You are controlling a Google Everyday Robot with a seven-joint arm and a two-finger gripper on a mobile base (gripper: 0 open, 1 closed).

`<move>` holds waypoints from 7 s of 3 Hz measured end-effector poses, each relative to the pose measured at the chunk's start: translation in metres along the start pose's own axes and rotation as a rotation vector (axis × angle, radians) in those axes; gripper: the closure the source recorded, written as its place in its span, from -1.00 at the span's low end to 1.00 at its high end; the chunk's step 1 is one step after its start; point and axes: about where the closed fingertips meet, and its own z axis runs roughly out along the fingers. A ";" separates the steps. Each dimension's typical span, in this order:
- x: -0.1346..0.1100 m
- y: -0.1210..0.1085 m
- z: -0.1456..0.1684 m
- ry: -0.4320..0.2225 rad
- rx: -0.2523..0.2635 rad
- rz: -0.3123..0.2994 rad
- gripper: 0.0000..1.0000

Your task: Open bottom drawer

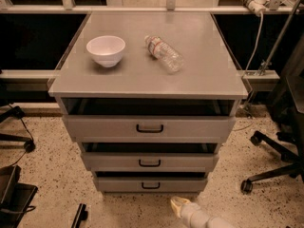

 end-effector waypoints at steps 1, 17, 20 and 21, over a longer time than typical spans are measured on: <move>-0.006 -0.049 0.020 -0.073 0.027 0.006 1.00; -0.001 -0.083 0.065 0.046 -0.020 -0.088 1.00; 0.011 -0.056 0.054 0.063 -0.092 -0.037 1.00; 0.013 -0.058 0.050 0.065 -0.090 -0.018 1.00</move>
Offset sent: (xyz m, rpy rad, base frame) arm 0.0340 -0.0269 -0.0130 0.0218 -0.0562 -0.0310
